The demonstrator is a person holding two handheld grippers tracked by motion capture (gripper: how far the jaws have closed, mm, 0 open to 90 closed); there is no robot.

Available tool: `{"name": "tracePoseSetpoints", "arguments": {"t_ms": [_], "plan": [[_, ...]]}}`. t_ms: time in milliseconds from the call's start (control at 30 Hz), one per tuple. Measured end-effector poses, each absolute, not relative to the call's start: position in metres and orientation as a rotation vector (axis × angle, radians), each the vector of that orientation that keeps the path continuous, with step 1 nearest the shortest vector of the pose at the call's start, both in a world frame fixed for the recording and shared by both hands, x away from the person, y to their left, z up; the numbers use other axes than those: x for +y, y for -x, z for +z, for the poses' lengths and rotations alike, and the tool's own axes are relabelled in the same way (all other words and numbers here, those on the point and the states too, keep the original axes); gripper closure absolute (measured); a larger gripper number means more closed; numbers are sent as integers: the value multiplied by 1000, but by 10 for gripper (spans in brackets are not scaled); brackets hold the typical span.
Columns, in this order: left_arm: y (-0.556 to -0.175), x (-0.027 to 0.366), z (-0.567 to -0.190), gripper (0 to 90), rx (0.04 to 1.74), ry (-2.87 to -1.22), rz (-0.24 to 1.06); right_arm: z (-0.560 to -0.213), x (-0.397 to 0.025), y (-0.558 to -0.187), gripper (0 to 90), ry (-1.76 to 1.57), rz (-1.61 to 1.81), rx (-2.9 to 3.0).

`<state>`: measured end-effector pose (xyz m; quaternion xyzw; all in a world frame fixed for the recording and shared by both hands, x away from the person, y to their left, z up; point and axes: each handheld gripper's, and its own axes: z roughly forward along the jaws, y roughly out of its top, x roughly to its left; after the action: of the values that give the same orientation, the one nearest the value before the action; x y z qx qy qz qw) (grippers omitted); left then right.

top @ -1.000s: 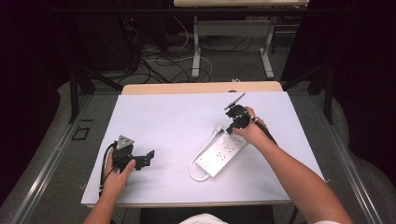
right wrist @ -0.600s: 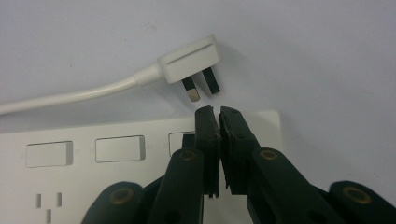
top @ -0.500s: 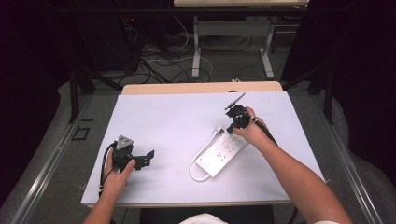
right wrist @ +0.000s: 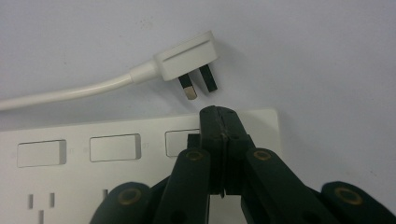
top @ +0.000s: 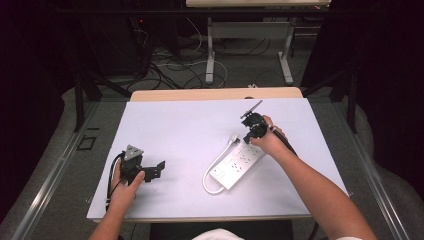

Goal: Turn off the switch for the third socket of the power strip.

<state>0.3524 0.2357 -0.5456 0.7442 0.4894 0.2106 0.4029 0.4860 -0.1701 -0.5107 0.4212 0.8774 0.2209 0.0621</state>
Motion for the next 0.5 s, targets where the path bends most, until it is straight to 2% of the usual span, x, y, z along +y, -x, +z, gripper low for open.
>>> {"name": "tracePoseSetpoints", "arguments": {"t_ms": [233,300,367,500], "plan": [[-352,236,-546,6,1237,-1879,532,-513,-170,-486,900,-1286,715,2630],[-352,236,-546,6,1237,-1879,532,-505,-171,-486,900,-1299,567,2688],[-352,236,-545,6,1237,-1887,527,-510,-170,-486,898,-1286,647,2655],[-352,236,-545,6,1238,-1886,527,-510,-171,-487,849,-1280,675,2649]]}}
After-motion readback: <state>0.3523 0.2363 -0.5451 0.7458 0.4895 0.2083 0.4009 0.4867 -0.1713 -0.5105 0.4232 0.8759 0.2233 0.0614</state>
